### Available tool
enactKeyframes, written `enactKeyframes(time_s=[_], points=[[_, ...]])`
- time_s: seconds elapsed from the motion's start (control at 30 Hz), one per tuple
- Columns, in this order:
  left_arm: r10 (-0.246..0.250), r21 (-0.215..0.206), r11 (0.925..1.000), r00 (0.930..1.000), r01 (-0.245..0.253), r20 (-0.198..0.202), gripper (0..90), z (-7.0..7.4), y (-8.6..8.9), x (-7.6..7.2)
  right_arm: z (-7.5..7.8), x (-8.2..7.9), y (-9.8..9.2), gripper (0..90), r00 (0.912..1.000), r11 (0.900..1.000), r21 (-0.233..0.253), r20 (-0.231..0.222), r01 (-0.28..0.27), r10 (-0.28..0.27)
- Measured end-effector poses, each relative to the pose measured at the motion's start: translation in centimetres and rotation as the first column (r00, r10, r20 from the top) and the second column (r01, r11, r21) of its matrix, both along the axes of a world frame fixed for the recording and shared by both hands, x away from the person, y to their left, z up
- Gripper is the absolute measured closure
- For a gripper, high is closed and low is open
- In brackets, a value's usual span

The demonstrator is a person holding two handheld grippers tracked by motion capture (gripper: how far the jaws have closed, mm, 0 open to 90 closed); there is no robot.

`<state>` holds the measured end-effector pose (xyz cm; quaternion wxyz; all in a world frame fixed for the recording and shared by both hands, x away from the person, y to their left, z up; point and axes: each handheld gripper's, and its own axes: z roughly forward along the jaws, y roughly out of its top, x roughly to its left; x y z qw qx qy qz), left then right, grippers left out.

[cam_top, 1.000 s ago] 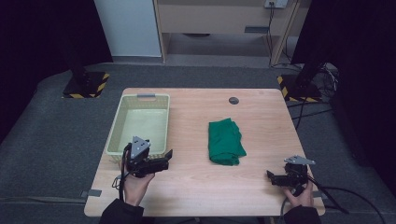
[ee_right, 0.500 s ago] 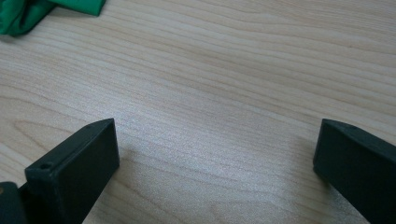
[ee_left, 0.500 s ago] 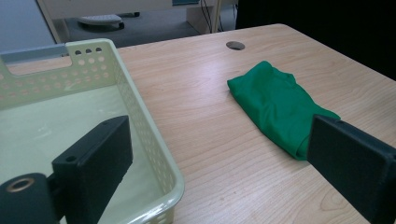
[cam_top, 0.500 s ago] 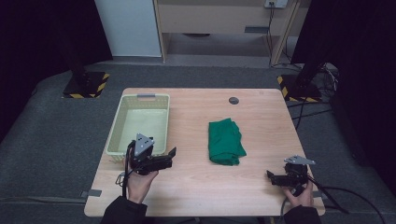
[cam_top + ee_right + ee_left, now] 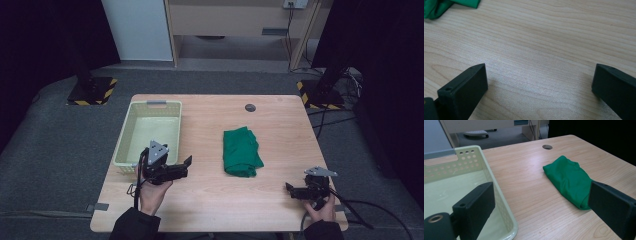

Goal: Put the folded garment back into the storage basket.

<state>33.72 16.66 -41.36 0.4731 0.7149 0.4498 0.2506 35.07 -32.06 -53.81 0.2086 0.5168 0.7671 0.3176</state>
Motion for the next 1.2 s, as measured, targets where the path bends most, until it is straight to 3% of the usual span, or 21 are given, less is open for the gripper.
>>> enactKeyframes(time_s=[1.2], points=[[-0.063, -0.004, 0.998, 0.9979, 0.063, 0.012, 7.7, 0.6, -3.5, 2.0, 0.0, 0.0, 0.0, 0.2, 1.0, 1.0, 0.0, 0.0, 0.0, 0.0]])
